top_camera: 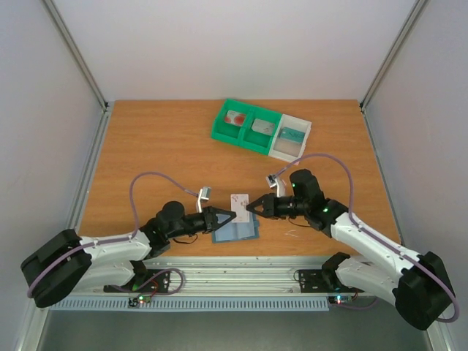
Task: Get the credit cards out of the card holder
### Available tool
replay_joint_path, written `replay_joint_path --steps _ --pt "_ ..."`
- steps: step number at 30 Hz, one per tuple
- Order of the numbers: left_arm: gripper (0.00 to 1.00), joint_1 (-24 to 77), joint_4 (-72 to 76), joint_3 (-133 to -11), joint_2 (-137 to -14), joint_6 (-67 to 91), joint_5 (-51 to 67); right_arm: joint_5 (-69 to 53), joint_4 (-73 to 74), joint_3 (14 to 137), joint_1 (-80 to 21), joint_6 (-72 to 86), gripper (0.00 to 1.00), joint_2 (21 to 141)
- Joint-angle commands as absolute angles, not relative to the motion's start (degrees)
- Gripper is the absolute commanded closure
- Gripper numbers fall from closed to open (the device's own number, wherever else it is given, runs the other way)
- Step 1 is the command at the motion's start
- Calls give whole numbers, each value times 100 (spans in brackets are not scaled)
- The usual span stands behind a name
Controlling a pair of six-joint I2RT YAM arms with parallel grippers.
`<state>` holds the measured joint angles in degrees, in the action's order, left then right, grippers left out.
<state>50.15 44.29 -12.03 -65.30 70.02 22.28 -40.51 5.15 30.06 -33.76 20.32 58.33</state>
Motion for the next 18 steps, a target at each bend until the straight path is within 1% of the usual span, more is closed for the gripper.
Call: replay_joint_path --steps 1,5,8,13,18 --pt "100 5027 4206 -1280 -6100 6583 2418 -3800 2247 3976 -3423 647 79 5505" --pt "100 5027 2808 -1589 -5571 5935 2680 -3631 3564 4788 -3420 -331 72 5499" --pt "100 5032 1784 -1825 -5240 5316 2877 -3699 4098 5157 -3425 -740 73 5600" --pt "100 5027 1153 -2002 -5044 4834 3484 -4218 4306 5437 -3434 -1122 74 5816" --pt "100 5027 839 -2096 -5029 4731 3958 -4672 4124 5424 -3462 -1067 74 6061"
